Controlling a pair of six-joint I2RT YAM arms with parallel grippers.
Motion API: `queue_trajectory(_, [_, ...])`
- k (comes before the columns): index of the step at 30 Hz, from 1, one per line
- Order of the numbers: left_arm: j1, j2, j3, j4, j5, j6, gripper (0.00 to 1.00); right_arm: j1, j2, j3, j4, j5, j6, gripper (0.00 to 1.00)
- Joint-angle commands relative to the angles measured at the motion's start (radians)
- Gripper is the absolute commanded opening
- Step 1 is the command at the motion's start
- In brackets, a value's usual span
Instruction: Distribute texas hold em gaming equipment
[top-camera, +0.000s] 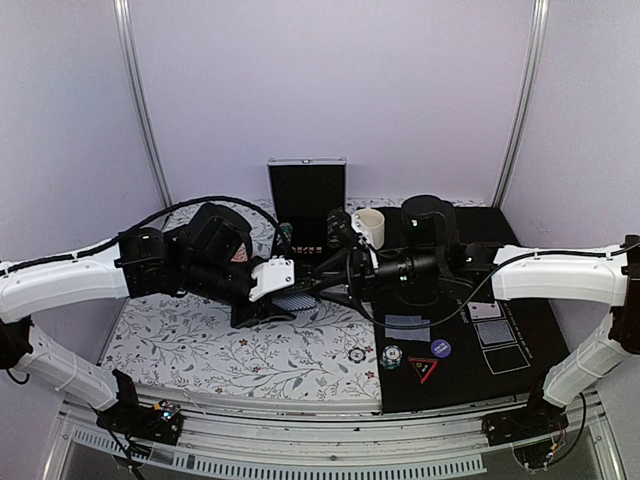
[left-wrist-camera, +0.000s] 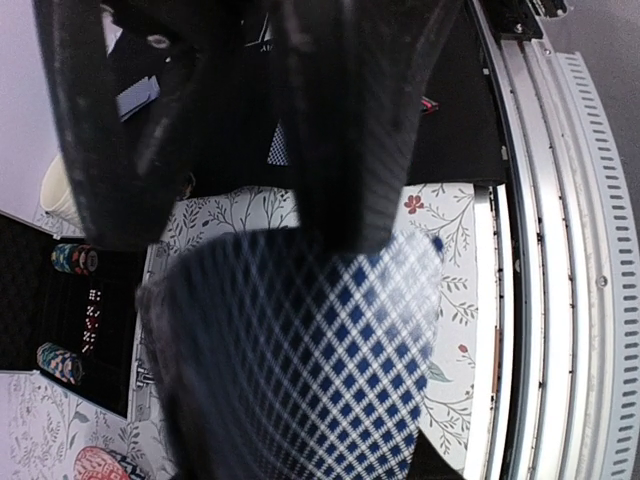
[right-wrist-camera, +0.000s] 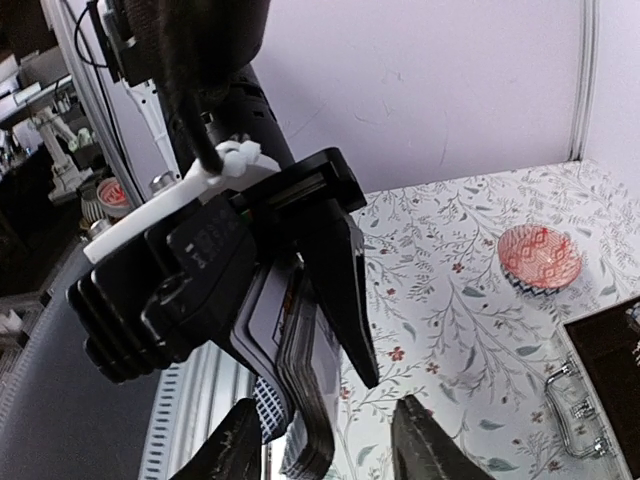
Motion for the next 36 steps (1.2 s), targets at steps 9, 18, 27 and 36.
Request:
queue_trajectory(9, [0.009, 0.012, 0.017, -0.026, -0.009, -0.002, 0.37, -0.007, 0.036, -0.044, 0.144, -0.008, 0.376, 0.91])
queue_trajectory(18, [0.009, 0.004, 0.019, -0.026, -0.005, -0.005, 0.37, 0.014, 0.147, 0.002, 0.205, -0.032, 0.408, 0.81])
queue_trajectory(27, [0.010, -0.001, 0.017, -0.025, -0.019, 0.000, 0.54, 0.014, 0.194, 0.038, 0.218, -0.098, 0.466, 0.10])
queue_trajectory(36, [0.008, -0.031, -0.082, 0.095, -0.173, 0.068, 0.98, 0.015, 0.185, 0.078, 0.118, -0.085, 0.531, 0.02])
